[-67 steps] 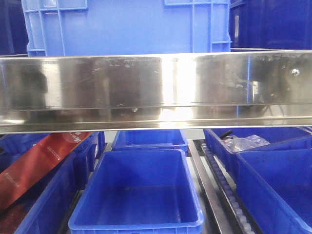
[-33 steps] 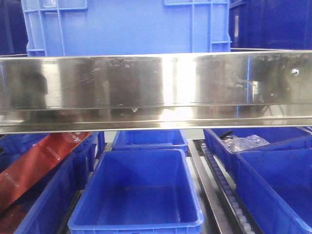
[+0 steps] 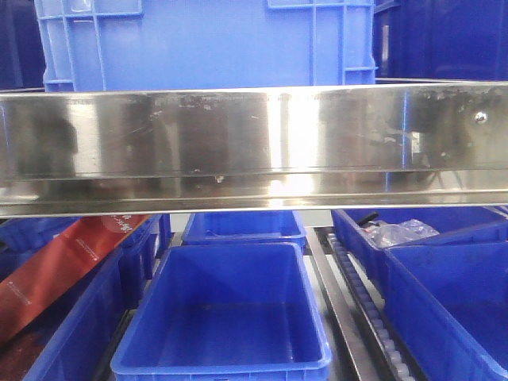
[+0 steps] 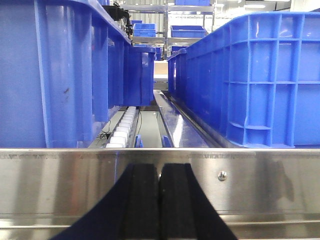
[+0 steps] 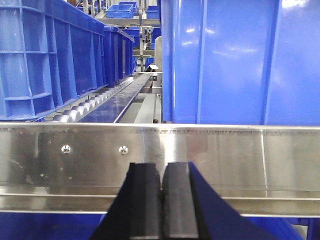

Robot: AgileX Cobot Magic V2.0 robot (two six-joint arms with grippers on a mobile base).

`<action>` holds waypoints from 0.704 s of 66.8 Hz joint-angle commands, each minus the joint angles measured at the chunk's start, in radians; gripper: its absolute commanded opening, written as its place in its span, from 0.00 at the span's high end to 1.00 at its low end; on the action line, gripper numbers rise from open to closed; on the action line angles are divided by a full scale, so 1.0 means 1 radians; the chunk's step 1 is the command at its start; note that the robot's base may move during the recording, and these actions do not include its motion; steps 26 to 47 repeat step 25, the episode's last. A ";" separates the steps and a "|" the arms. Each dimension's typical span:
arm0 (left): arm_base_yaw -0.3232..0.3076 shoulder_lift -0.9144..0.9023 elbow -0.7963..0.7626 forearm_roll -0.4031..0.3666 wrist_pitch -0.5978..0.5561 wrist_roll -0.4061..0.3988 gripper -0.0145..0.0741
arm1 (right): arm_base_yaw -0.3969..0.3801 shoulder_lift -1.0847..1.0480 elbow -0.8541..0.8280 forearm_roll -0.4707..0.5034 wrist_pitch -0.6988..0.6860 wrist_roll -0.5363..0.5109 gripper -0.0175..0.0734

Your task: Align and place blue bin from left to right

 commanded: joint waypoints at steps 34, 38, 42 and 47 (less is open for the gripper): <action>0.002 -0.006 -0.002 -0.002 -0.018 -0.006 0.96 | -0.005 -0.004 0.000 0.004 -0.015 0.006 0.88; 0.002 -0.006 -0.002 -0.002 -0.018 -0.006 0.96 | -0.005 -0.004 0.000 0.004 -0.015 0.006 0.88; 0.002 -0.006 -0.002 -0.002 -0.018 -0.006 0.96 | -0.005 -0.004 0.000 0.004 -0.015 0.006 0.88; 0.002 -0.006 -0.002 -0.002 -0.018 -0.006 0.96 | -0.005 -0.004 0.000 0.004 -0.015 0.006 0.88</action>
